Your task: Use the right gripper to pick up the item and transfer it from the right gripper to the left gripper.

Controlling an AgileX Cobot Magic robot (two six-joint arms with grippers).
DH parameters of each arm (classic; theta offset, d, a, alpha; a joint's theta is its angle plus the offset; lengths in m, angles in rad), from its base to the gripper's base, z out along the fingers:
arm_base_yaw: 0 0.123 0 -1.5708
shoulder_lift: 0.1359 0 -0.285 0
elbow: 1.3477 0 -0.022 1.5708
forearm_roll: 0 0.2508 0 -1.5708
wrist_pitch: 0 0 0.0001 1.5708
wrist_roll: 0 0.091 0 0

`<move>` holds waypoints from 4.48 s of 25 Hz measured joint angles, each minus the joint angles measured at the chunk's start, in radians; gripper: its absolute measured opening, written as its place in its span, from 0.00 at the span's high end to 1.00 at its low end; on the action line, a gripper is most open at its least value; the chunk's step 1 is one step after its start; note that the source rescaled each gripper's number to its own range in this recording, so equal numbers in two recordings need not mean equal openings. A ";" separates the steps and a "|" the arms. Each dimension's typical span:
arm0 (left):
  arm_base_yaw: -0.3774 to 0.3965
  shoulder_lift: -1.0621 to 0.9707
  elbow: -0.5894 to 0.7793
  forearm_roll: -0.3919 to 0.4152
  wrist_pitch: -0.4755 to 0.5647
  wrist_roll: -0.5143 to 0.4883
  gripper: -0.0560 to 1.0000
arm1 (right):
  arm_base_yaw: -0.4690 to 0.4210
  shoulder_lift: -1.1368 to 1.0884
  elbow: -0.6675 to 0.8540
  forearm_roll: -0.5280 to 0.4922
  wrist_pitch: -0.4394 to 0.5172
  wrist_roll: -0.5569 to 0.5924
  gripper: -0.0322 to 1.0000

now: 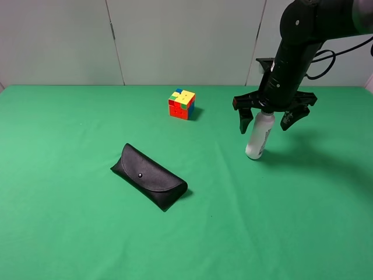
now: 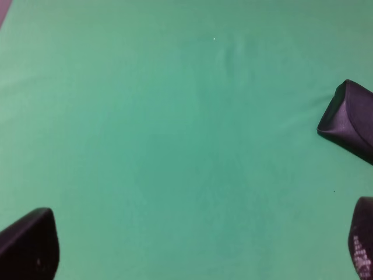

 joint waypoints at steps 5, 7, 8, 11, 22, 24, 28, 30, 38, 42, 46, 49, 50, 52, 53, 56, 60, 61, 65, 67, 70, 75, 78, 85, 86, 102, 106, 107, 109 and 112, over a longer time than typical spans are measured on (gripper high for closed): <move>0.000 0.000 0.000 0.000 0.000 0.000 0.00 | 0.000 0.001 0.000 -0.022 0.013 -0.001 0.96; 0.000 0.000 0.000 0.000 0.000 0.000 0.00 | 0.000 0.001 0.000 -0.029 0.018 -0.001 0.96; 0.000 0.000 0.000 0.000 0.000 0.000 0.00 | 0.000 0.001 0.000 -0.030 0.021 -0.001 0.96; 0.000 0.000 0.000 0.000 0.000 0.000 0.00 | 0.000 0.001 0.000 -0.034 0.026 0.000 0.96; 0.000 0.000 0.000 0.001 0.000 0.000 0.00 | 0.000 0.001 0.000 -0.036 0.031 0.003 0.96; 0.000 0.000 0.000 0.001 0.000 0.000 0.01 | 0.000 0.001 0.000 -0.036 0.032 0.003 0.96; 0.000 0.000 0.000 0.001 0.000 0.000 0.01 | 0.000 0.001 0.000 -0.036 0.035 0.003 0.96; 0.000 0.000 0.000 0.001 0.000 0.000 0.02 | 0.000 -0.006 0.000 -0.036 0.035 0.003 0.96; 0.000 0.000 0.000 0.001 0.000 0.000 0.01 | 0.000 -0.113 0.001 0.066 0.019 -0.030 0.96; 0.000 0.000 0.000 0.001 0.000 0.000 0.01 | 0.000 -0.177 0.001 0.173 -0.008 -0.103 0.96; 0.000 0.000 0.000 0.001 0.000 0.000 0.02 | 0.000 -0.254 0.022 0.291 -0.043 -0.197 0.96; 0.000 0.000 0.000 0.001 0.000 0.000 0.02 | 0.000 -0.334 0.091 0.402 -0.105 -0.293 0.96; 0.000 0.000 0.000 0.001 0.000 0.000 0.02 | 0.000 -0.364 0.120 0.436 -0.127 -0.331 0.96; 0.000 0.000 0.000 0.001 0.000 0.000 0.02 | 0.000 -0.418 0.173 0.511 -0.158 -0.401 0.96; 0.000 0.000 0.000 0.001 0.000 0.000 0.02 | 0.000 -0.438 0.201 0.542 -0.173 -0.436 0.96; 0.000 0.000 0.000 0.001 0.000 0.000 0.02 | 0.000 -0.492 0.276 0.656 -0.207 -0.524 0.96; 0.000 0.000 0.000 0.001 0.000 0.000 0.02 | 0.000 -0.533 0.364 0.821 -0.237 -0.657 0.96; 0.000 0.000 0.000 0.001 0.000 0.000 0.02 | 0.000 -0.538 0.387 0.872 -0.240 -0.697 0.96; 0.000 0.000 0.000 0.001 0.000 0.000 0.02 | 0.000 -0.542 0.470 1.056 -0.259 -0.861 0.96; 0.000 0.000 0.000 0.001 0.000 0.000 0.02 | 0.000 -0.542 0.506 1.131 -0.269 -0.940 0.96; 0.000 0.000 0.000 0.001 0.000 0.000 0.02 | 0.000 -0.542 0.547 1.254 -0.279 -1.056 0.96; 0.000 0.000 0.000 0.001 0.000 0.000 0.02 | 0.000 -0.532 0.588 1.374 -0.273 -1.172 0.96; 0.000 0.000 0.000 0.001 0.000 0.000 0.02 | 0.000 -0.503 0.594 1.399 -0.254 -1.205 0.97; 0.000 0.000 0.000 0.001 0.000 0.000 0.02 | 0.000 -0.483 0.594 1.451 -0.237 -1.263 0.97; 0.000 0.000 0.000 0.001 0.000 0.000 0.02 | 0.000 -0.483 0.594 1.461 -0.237 -1.268 0.97; 0.000 0.000 0.000 0.001 0.000 0.000 0.02 | 0.000 -0.482 0.594 1.617 -0.260 -1.305 0.97; 0.000 0.000 0.000 0.001 0.000 0.000 0.02 | 0.000 -0.482 0.594 1.639 -0.260 -1.305 0.97; 0.000 0.000 0.000 0.001 0.000 0.000 0.02 | 0.000 -0.482 0.594 1.642 -0.260 -1.305 0.97; 0.000 0.000 0.000 0.001 0.000 0.000 0.02 | 0.000 -0.482 0.594 1.648 -0.260 -1.305 0.97; 0.000 0.000 0.000 0.001 0.000 0.000 0.02 | 0.000 -0.482 0.594 1.657 -0.253 -1.308 0.97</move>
